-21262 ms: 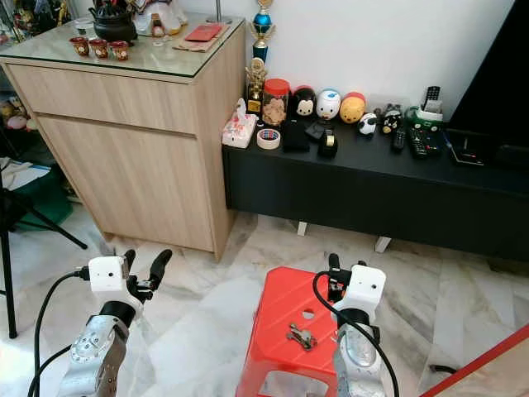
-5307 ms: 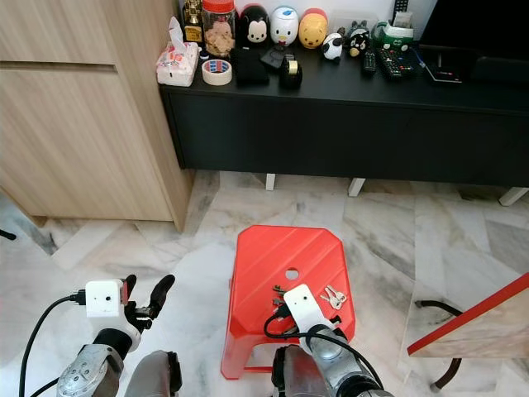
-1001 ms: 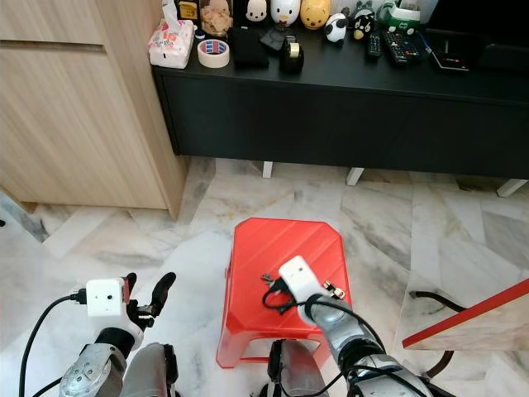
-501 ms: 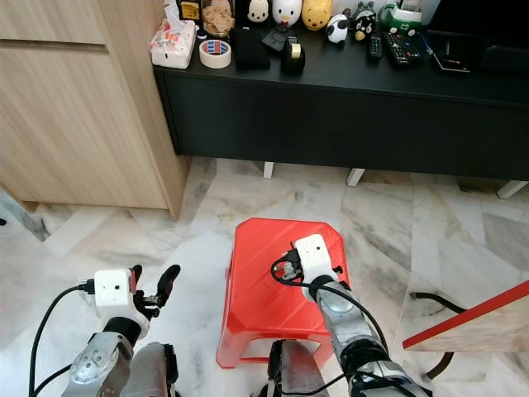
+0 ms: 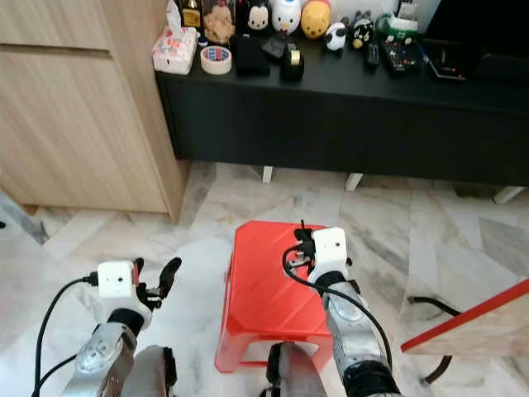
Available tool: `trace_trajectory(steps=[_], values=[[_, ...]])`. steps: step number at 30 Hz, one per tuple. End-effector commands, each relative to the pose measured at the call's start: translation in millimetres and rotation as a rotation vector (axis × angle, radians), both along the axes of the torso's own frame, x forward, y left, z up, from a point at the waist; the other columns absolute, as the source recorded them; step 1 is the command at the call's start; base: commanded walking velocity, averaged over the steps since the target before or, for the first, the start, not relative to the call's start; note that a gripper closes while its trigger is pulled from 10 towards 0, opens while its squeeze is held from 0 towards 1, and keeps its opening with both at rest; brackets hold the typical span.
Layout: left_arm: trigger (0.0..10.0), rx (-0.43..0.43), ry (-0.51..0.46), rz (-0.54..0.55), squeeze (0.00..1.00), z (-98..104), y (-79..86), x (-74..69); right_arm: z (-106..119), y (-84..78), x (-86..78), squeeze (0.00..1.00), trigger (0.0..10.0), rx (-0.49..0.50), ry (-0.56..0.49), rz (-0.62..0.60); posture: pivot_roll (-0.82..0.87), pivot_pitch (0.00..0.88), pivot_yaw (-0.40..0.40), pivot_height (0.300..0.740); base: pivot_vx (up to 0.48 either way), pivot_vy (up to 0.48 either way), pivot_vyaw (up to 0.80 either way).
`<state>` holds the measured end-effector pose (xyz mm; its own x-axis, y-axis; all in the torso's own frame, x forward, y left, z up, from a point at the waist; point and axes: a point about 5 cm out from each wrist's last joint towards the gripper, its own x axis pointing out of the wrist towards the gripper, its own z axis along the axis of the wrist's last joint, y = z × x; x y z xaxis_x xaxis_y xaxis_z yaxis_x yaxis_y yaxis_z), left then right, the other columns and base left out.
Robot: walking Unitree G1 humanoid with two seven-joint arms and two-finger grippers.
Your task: Hang keys on a hook
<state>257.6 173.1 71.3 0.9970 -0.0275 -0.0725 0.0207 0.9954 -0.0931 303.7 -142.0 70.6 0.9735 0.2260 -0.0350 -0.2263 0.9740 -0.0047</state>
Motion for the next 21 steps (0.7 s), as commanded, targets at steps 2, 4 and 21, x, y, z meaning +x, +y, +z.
trace_trajectory(steps=[2,4,21], values=[[10.0,0.002,0.008,-0.005,0.00,-3,-2.0,2.5,12,-6.8,-1.2,0.00,10.0,0.020,-0.063,-0.040,0.01,0.076,-0.123,0.626,0.000,0.000,0.00],[10.0,0.001,0.002,-0.006,0.00,-3,-2.5,4.0,15,-9.8,-1.8,0.00,10.0,0.029,-0.070,-0.063,0.01,0.073,-0.122,0.626,0.000,0.000,0.00],[10.0,-0.012,-0.032,-0.015,0.00,-2,-3.5,15.7,27,-7.6,-10.9,0.00,10.0,0.069,-0.080,-0.110,0.01,0.008,-0.115,0.626,0.000,0.000,0.00]])
